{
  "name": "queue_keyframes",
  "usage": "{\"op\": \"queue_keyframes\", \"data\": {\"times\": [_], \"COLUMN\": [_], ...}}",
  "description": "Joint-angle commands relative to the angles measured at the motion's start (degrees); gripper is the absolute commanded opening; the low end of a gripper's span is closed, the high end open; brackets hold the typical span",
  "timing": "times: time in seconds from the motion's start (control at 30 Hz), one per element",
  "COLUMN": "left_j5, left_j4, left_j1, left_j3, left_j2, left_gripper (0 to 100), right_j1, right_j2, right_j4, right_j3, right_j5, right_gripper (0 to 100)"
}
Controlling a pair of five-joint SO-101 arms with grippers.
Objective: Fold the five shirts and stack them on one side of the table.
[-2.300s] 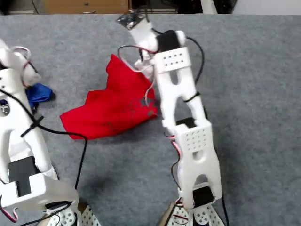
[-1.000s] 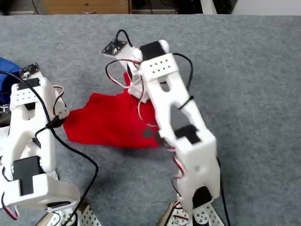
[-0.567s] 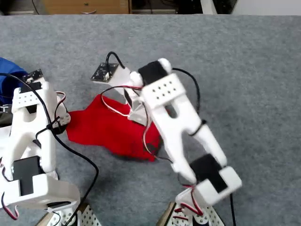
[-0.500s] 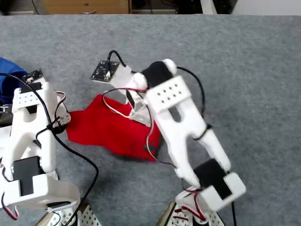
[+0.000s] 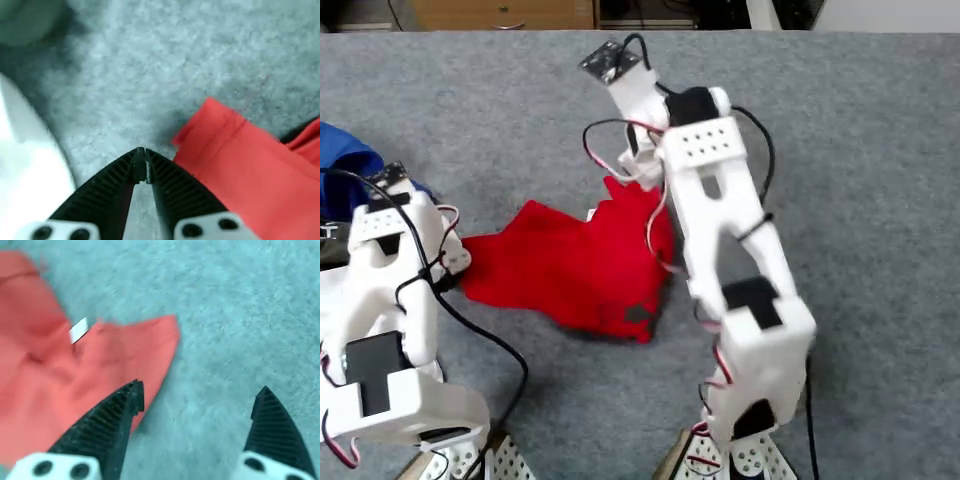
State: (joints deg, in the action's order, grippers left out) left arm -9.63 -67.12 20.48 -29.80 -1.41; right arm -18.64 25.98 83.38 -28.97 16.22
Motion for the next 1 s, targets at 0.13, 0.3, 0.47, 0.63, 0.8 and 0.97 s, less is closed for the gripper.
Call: {"op": "queue_keyframes", "data": {"times": [0.13, 0.3, 0.47, 0.63, 0.8, 0.97], "left_j5": [-6.5, -10.0, -14.7, -15.2, -16.6, -21.8], "left_j4": [-23.8, -30.5, -30.9, -33.6, -33.7, -33.7], "left_j1": [4.1, 3.3, 0.4, -1.6, -1.7, -1.8], "left_j3": [22.2, 33.0, 36.7, 42.5, 48.2, 51.4], "left_j2": [-1.2, -0.7, 5.9, 17.2, 24.0, 26.2], "left_gripper": [14, 15, 15, 15, 15, 15], "right_j1": [8.0, 12.8, 16.0, 18.6, 18.5, 18.1], "right_j2": [16.0, 27.6, 39.6, 46.8, 51.2, 51.7], "right_j4": [2.1, -0.7, -4.0, -1.5, 0.7, 0.4], "right_j3": [-26.4, -37.5, -47.0, -58.8, -66.1, -66.5], "right_j5": [-4.7, -7.1, -12.0, -12.1, -12.0, -9.8], "right_gripper": [34.3, 34.3, 34.3, 34.3, 34.3, 34.3]}}
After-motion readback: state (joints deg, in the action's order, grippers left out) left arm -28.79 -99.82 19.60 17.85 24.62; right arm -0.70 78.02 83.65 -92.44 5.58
